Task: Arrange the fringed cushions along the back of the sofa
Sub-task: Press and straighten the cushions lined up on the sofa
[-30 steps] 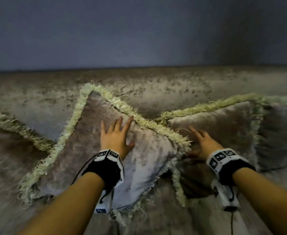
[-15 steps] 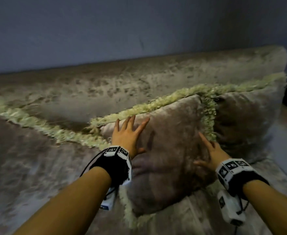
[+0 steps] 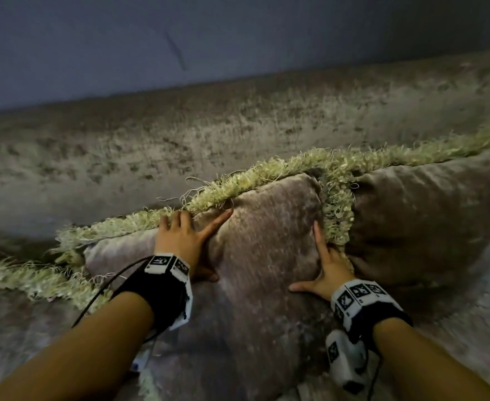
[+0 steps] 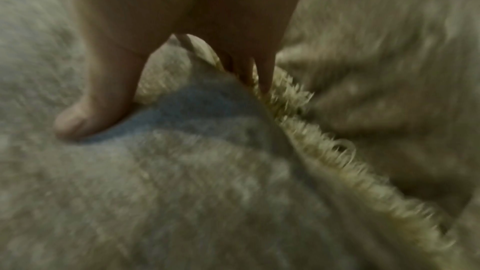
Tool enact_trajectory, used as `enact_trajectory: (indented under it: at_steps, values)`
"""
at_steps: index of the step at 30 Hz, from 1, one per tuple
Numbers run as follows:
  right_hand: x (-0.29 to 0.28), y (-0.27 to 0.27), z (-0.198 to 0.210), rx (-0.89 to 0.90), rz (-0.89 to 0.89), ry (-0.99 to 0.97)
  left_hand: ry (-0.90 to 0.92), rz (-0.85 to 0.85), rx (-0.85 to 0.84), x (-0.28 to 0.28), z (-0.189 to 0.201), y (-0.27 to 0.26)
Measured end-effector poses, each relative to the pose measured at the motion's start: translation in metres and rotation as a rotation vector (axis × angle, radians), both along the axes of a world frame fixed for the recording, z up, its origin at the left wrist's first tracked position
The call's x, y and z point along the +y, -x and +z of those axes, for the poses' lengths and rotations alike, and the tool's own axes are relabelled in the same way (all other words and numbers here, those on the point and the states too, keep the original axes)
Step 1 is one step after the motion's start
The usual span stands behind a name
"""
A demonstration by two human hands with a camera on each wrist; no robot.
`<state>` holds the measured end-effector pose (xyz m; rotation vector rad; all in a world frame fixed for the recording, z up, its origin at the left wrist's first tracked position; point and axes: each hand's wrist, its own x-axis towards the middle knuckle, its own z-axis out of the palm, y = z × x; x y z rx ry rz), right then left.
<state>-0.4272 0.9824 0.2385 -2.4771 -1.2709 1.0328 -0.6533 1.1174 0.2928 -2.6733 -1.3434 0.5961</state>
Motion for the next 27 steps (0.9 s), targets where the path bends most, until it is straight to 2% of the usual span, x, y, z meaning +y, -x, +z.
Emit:
enact_trajectory:
  at_steps: [2, 5, 7, 10, 14, 17, 25, 27]
  values:
    - [0.002, 0.007, -0.007, -0.127, 0.037, 0.043, -0.001, -0.009, -0.013, 0.0, -0.005, 0.0]
    - [-0.003, 0.019, -0.012, -0.442, 0.106, 0.104, 0.006, 0.003, -0.025, -0.004, -0.012, 0.001]
    - [-0.003, 0.023, -0.008, -0.531, 0.138, 0.125, 0.0, 0.007, -0.03, -0.007, -0.013, 0.002]
    - [0.001, 0.02, -0.008, -0.499, 0.137, 0.14, -0.024, 0.001, -0.035, -0.012, -0.011, 0.002]
    - [0.002, 0.016, 0.0, -0.166, -0.012, 0.085, -0.036, -0.006, -0.072, -0.022, -0.011, 0.006]
    - [-0.01, 0.022, 0.017, -0.038, -0.126, -0.021, -0.037, 0.002, -0.097, -0.035, -0.009, 0.014]
    - [-0.054, 0.037, 0.034, -0.246, -0.084, -0.141, -0.013, -0.038, -0.142, -0.065, 0.01, 0.026]
    - [-0.063, 0.041, 0.034, -0.214, -0.103, -0.16, -0.012, -0.054, -0.153, -0.074, 0.015, 0.029]
